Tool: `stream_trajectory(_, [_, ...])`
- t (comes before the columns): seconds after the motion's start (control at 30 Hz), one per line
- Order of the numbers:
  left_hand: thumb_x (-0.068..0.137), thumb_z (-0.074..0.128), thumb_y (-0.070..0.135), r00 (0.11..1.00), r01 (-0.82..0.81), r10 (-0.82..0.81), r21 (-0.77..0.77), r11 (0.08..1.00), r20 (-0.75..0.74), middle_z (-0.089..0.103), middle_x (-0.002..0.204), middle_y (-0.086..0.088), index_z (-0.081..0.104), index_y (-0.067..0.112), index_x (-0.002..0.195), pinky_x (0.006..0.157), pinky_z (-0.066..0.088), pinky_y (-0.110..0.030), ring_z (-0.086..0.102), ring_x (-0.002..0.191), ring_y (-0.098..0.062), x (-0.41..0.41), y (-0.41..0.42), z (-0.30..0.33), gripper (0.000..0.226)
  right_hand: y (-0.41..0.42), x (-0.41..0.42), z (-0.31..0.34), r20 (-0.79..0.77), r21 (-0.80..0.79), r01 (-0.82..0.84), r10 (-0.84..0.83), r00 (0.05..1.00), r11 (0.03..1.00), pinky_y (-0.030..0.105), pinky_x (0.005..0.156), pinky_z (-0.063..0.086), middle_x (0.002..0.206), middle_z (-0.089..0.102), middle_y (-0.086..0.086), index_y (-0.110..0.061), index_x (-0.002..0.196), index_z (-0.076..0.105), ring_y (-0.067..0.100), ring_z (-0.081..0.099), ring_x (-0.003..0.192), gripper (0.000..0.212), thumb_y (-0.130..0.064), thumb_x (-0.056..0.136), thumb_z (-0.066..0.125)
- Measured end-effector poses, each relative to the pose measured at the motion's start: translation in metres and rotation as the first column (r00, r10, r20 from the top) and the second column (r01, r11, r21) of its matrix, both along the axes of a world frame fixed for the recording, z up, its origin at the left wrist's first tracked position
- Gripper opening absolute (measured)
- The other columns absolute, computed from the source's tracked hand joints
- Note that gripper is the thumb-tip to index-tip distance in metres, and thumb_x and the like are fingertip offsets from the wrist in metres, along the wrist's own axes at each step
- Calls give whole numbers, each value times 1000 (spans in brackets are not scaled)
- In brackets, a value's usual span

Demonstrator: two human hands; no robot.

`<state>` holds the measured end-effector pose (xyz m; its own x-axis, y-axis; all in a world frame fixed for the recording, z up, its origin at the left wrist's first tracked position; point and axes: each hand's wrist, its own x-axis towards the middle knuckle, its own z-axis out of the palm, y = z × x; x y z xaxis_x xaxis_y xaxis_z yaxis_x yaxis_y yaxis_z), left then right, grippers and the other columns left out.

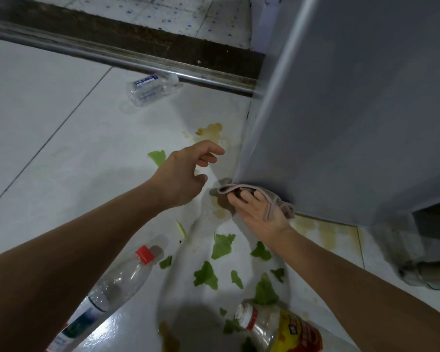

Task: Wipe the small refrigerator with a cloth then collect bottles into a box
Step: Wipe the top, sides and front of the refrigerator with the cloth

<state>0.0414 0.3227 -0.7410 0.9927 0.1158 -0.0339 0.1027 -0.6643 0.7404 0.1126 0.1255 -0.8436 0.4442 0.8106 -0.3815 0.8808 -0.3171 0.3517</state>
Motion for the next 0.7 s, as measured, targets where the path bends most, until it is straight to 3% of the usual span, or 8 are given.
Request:
stream_trajectory(0.07, [82,58,-6,1000,11,-11,22,1000,-6,58,117,6,49,27,125,80,42,-18,55,106,-9,0,-8,-1,55,-6,1,-6,-20,27,51,-51,999,998,34,113,-16,160,-10,-6,-19,147,-19,21,-3,146,54,-14,99,6])
stream_trajectory(0.13, [82,60,-3,1000,8,-8,32,999,2,57,119,5,46,26,128,81,42,-21,55,105,-10,4,-16,-1,56,-13,-1,-5,-7,60,87,-87,996,994,37,117,0,159,-6,-5,-17,150,-9,22,5,145,58,-12,96,10])
stream_trajectory(0.23, [83,65,9,998,-56,56,33,998,22,57,119,3,43,27,130,84,46,-25,56,103,-13,13,-31,-2,54,-31,-3,4,102,105,-9,-1,995,994,35,109,27,154,22,-6,-20,147,30,20,32,132,59,-12,90,21])
stream_trajectory(0.3, [83,67,20,992,-119,118,29,992,34,58,115,4,44,26,127,86,49,-29,58,100,-14,22,-42,-4,50,-46,-4,11,171,171,-54,24,985,984,31,90,42,132,56,-11,-25,121,65,14,58,107,55,-18,78,30])
stream_trajectory(0.33, [82,68,24,988,-148,147,18,989,42,59,112,5,46,25,122,85,49,-30,59,98,-14,26,-49,-6,46,-55,-3,13,187,172,-73,40,982,982,30,84,43,121,63,-12,-25,110,71,13,62,96,46,-23,74,42])
stream_trajectory(0.43, [82,68,31,967,-242,241,8,970,82,61,96,8,48,22,108,75,45,-26,61,87,-14,37,-64,-9,34,-84,2,12,211,150,-82,50,976,985,29,80,44,117,66,-13,-25,110,72,12,64,92,44,-29,66,68])
stream_trajectory(0.57, [82,66,35,942,-326,320,49,944,98,61,89,2,43,26,92,75,48,-34,61,84,-23,41,-69,-14,26,-125,9,13,254,288,-64,-12,967,955,27,75,50,116,63,-9,-21,127,61,14,64,92,61,-18,66,62])
stream_trajectory(0.7, [84,64,37,948,-305,294,87,948,118,61,89,1,42,26,92,77,52,-40,62,86,-26,40,-67,-17,26,-166,20,8,311,299,-43,-55,949,953,28,67,48,100,63,-5,-18,119,61,16,61,82,62,-19,57,69])
